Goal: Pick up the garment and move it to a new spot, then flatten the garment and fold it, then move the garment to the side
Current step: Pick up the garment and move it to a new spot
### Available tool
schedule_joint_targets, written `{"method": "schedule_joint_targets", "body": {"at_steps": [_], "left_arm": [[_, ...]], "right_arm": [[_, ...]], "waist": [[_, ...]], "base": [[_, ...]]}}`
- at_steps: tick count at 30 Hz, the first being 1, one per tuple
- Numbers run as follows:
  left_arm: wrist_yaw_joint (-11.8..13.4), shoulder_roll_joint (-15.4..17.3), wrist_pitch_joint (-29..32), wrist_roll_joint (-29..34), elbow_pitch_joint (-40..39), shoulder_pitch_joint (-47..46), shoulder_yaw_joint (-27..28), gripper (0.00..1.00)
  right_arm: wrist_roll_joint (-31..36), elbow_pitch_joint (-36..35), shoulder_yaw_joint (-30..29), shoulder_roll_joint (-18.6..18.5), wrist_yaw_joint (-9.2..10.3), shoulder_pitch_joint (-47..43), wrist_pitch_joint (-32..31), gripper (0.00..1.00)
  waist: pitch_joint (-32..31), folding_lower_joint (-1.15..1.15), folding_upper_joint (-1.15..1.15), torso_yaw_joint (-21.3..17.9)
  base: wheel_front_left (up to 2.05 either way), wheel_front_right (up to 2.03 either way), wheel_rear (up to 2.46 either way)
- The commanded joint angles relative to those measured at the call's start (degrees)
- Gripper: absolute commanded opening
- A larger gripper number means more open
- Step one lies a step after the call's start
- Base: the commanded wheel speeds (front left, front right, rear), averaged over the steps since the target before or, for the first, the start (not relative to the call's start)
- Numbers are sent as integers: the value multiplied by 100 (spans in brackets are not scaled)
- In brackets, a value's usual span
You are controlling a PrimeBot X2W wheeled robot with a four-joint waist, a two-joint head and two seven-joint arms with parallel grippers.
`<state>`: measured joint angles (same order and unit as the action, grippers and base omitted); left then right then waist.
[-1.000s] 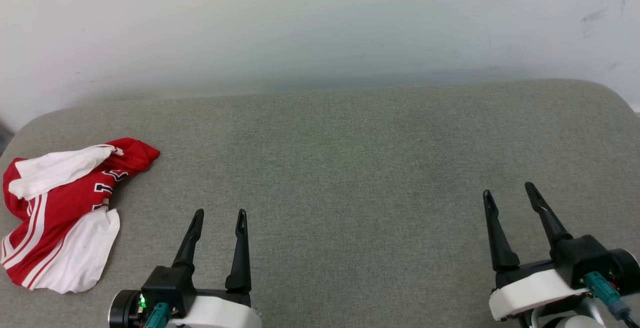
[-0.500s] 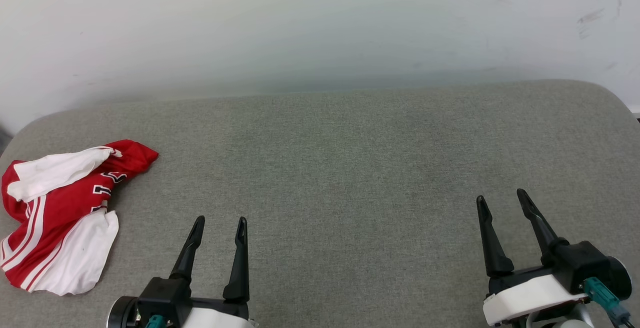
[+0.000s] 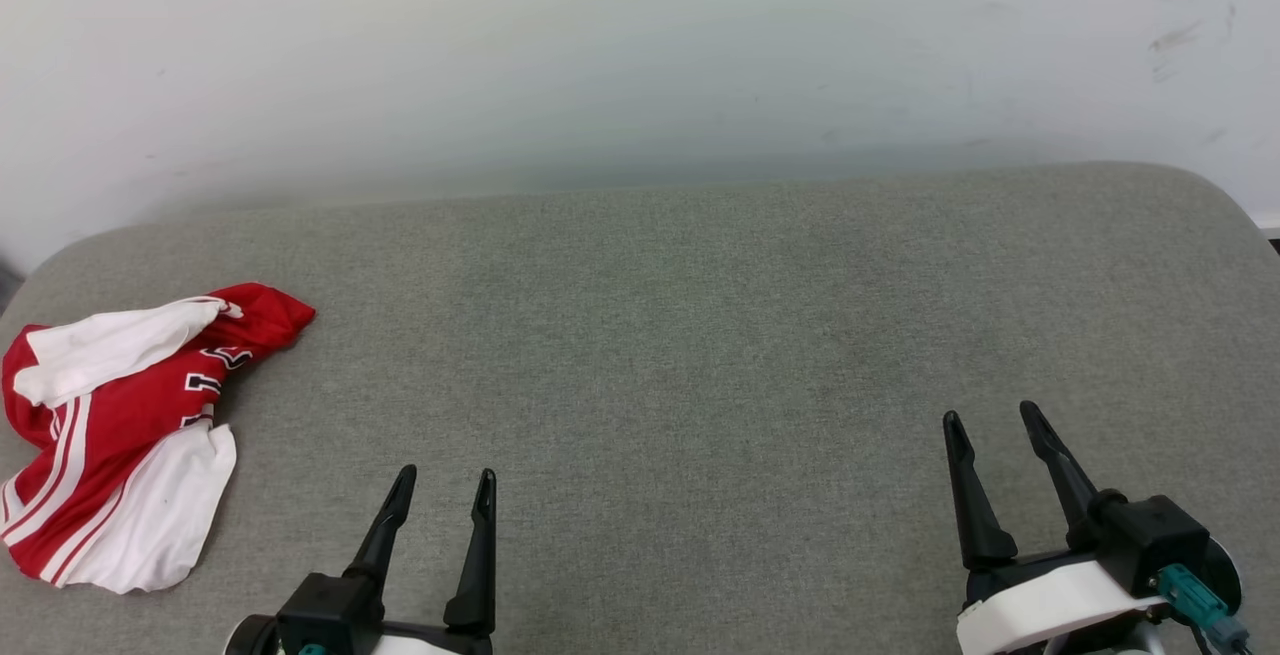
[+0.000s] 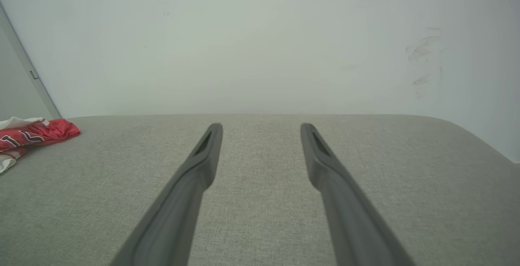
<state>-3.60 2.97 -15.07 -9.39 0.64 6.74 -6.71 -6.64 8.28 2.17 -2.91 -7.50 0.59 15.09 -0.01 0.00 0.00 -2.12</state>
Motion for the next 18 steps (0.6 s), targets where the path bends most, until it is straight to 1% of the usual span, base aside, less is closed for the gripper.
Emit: {"method": "schedule_joint_targets", "body": {"at_steps": [1, 5, 10, 13, 18], "left_arm": [[-32, -11, -16, -20, 22, -1, 0, 100], [-37, -11, -16, -38, 60, -10, -24, 100], [-42, -10, -16, -44, 101, 6, 8, 100], [-65, -10, -16, -8, 101, 28, 47, 100], [-88, -10, -16, -37, 139, 77, 152, 100]], "right_arm": [[33, 17, 6, 5, 2, 9, 12, 100], [47, 28, 34, 5, 2, 0, 12, 100], [-36, 18, 114, 5, 2, -66, 12, 100], [-32, 3, 158, 6, 1, -90, 12, 100], [-82, -40, 230, 6, 2, -175, 12, 100]], "waist": [[2, 0, 0, 8], [-2, 0, 0, 64], [-27, 0, 0, 277], [-49, 0, 0, 487], [-94, 0, 0, 945]], "base": [[0, 0, 0], [0, 0, 0], [0, 0, 0], [0, 0, 0], [0, 0, 0]]}}
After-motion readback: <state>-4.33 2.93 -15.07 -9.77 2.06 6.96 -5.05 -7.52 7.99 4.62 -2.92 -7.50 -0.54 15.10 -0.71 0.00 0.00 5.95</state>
